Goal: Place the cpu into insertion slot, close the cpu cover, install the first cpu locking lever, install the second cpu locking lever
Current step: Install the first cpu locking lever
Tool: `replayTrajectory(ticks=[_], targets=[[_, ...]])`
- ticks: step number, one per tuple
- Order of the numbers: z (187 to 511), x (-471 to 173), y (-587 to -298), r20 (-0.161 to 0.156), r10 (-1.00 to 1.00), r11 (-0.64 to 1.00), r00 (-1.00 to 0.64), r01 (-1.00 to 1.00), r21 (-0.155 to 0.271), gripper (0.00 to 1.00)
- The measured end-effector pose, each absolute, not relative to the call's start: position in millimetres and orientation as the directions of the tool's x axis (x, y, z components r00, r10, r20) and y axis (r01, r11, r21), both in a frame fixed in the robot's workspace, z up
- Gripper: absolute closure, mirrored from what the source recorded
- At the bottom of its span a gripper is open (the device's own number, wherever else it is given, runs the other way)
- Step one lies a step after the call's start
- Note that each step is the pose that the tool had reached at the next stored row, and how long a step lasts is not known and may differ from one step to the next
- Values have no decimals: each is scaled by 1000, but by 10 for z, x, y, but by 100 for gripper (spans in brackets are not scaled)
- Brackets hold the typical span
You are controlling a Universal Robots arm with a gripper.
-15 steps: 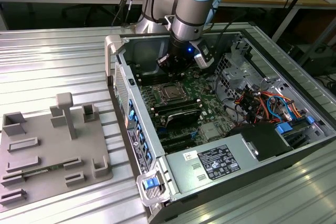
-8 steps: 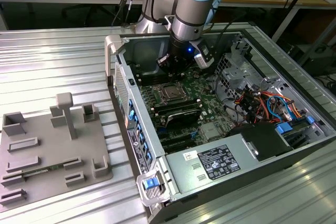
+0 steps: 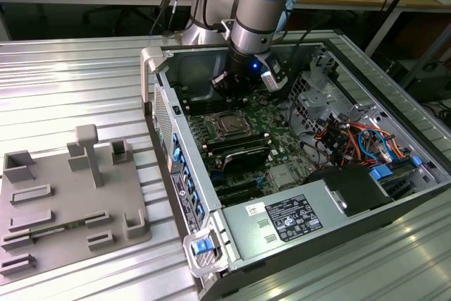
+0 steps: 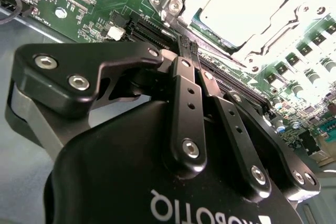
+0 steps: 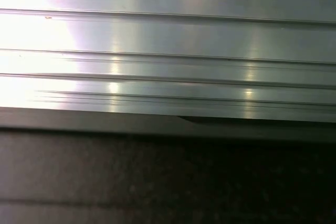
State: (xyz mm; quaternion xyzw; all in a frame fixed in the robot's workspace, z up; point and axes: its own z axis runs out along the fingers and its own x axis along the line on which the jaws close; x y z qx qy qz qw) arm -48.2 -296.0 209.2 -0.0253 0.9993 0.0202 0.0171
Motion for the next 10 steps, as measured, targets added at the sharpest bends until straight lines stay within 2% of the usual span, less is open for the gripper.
replayTrajectory(ticks=[10], targets=[[2050, -469, -3009, -35, -50, 998, -998, -51, 39, 89]])
